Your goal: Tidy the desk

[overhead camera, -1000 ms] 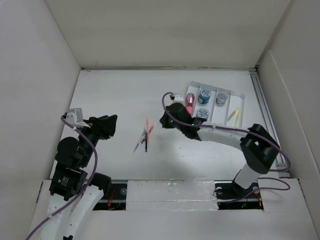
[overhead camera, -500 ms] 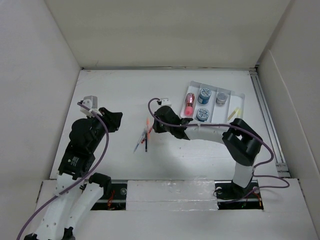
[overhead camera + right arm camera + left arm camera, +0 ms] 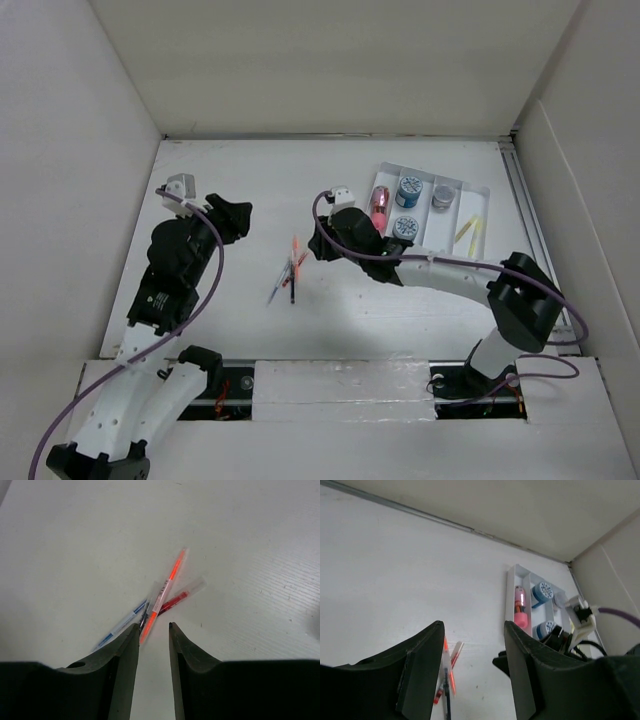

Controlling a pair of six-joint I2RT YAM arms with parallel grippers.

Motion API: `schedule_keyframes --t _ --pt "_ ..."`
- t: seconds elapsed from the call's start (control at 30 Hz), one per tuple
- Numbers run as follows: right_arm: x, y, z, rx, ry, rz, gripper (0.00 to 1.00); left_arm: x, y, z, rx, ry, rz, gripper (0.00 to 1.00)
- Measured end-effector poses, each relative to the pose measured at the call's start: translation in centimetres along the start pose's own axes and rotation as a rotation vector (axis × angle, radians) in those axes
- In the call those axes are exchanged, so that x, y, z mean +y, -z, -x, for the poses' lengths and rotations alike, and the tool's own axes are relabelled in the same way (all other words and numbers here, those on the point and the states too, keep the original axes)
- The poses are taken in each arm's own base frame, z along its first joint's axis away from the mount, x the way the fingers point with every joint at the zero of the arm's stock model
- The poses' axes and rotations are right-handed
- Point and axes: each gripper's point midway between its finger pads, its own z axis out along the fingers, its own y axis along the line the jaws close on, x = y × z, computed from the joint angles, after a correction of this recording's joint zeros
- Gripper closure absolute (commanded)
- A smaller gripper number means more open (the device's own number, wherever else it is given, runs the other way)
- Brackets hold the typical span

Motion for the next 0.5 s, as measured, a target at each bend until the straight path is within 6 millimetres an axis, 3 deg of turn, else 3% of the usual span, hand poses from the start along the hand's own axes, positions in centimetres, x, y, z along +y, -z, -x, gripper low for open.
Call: schedule_keyframes --t 0.2,0.37,0.5 --pt "-0.6 0.2 -1.2 0.008 -0.003 0.000 0.64 0.0 -3.7 3.1 -0.092 0.000 0.062 0.50" --pt "-0.2 0.7 -1.1 -0.029 -0.019 0.044 0.64 2.2 -7.1 0.1 -0.002 -0.015 0.164 0.47" --pt "0.0 -0.1 -1.7 -0.013 -0.022 0.051 0.69 2.2 -7.7 -1.8 0.059 -0.025 0.171 0.46"
